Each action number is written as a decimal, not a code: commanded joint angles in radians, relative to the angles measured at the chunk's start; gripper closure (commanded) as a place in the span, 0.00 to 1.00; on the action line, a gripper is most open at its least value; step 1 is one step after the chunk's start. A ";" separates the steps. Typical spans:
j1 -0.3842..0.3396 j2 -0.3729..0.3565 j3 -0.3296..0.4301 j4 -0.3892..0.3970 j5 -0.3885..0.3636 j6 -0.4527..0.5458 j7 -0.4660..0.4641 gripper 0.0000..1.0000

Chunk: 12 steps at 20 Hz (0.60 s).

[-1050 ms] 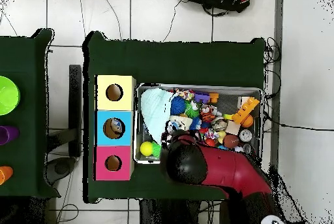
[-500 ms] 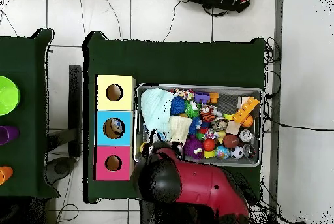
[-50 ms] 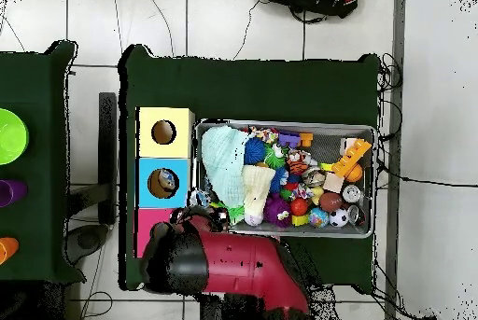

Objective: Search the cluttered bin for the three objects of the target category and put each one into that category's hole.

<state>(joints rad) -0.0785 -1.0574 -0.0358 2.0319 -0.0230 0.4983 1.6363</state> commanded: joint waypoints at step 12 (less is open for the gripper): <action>0.050 0.178 -0.080 -0.198 0.084 0.097 0.331 1.00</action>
<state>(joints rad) -0.0220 -0.9412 -0.0942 1.9155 0.0126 0.4983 1.7181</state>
